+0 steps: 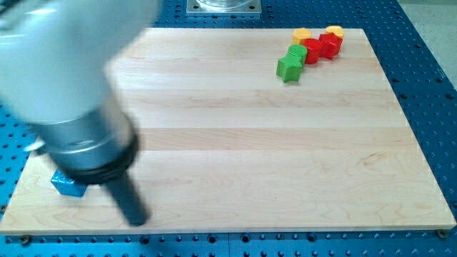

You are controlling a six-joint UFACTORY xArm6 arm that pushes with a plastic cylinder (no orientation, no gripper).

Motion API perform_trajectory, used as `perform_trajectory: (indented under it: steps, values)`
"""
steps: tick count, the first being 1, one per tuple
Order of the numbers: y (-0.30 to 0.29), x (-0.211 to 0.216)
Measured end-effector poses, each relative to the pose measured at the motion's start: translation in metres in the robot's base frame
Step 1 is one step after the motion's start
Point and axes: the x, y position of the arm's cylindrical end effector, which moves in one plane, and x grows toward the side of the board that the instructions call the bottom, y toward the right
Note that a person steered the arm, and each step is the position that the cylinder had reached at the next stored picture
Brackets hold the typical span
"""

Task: Move the triangle into the cube

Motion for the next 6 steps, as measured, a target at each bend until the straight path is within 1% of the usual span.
perform_trajectory:
  steps: [1,3,4,5,6]
  values:
    - [-0.023,-0.042]
    - [-0.089,-0.01]
    - [-0.033,-0.01]
    - [-0.024,-0.069]
    - [-0.084,-0.055]
